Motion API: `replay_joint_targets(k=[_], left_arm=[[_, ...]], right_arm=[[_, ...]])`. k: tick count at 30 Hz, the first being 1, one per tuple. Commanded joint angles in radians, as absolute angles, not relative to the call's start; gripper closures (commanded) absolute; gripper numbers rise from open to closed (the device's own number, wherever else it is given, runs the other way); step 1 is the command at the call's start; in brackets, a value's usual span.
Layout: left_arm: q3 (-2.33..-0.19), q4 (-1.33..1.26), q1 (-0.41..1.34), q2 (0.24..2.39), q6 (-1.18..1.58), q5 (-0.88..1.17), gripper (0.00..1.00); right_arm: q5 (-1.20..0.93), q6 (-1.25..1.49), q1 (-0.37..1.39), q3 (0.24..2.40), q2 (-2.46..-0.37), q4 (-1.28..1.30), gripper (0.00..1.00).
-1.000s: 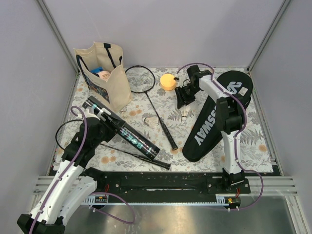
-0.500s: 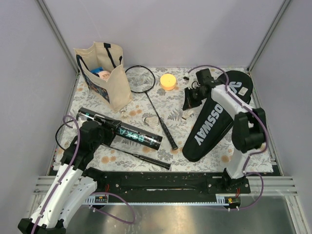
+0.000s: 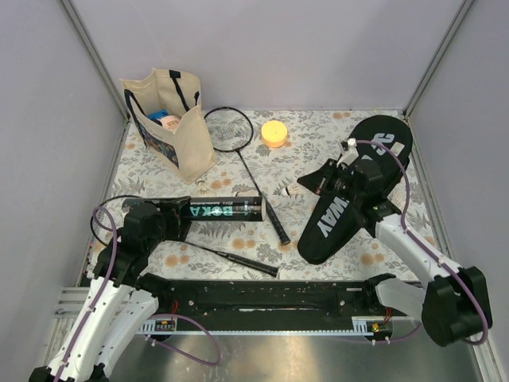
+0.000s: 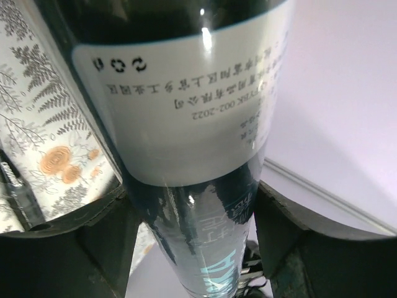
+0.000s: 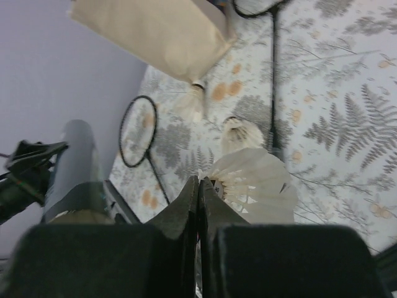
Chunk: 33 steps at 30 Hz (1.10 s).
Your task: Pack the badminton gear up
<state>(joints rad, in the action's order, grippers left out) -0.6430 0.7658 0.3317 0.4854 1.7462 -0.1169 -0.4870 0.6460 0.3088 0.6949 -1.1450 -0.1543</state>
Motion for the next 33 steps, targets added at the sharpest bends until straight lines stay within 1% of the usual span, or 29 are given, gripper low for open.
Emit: replay_joint_targets(k=[1, 8, 16, 24, 33], left_arm=[[-0.672, 0.715, 0.325, 0.463, 1.896, -0.100, 0.51], [-0.644, 0.715, 0.325, 0.463, 1.977, -0.080, 0.51], [-0.627, 0.690, 0.325, 0.480, 1.997, -0.048, 0.52], [-0.597, 0.597, 0.325, 0.500, 2.009, -0.005, 0.53], [-0.584, 0.557, 0.325, 0.502, 2.020, 0.037, 0.53]], right_arm=[[-0.466, 0.802, 0.365, 0.606, -1.017, -0.509, 1.00], [-0.345, 0.819, 0.511, 0.522, -0.904, -0.658, 1.00], [-0.304, 0.778, 0.584, 0.552, -0.890, -0.644, 0.99], [-0.276, 0.761, 0.669, 0.581, -0.962, -0.672, 0.99], [-0.255, 0.744, 0.788, 0.647, -1.133, -0.755, 0.98]])
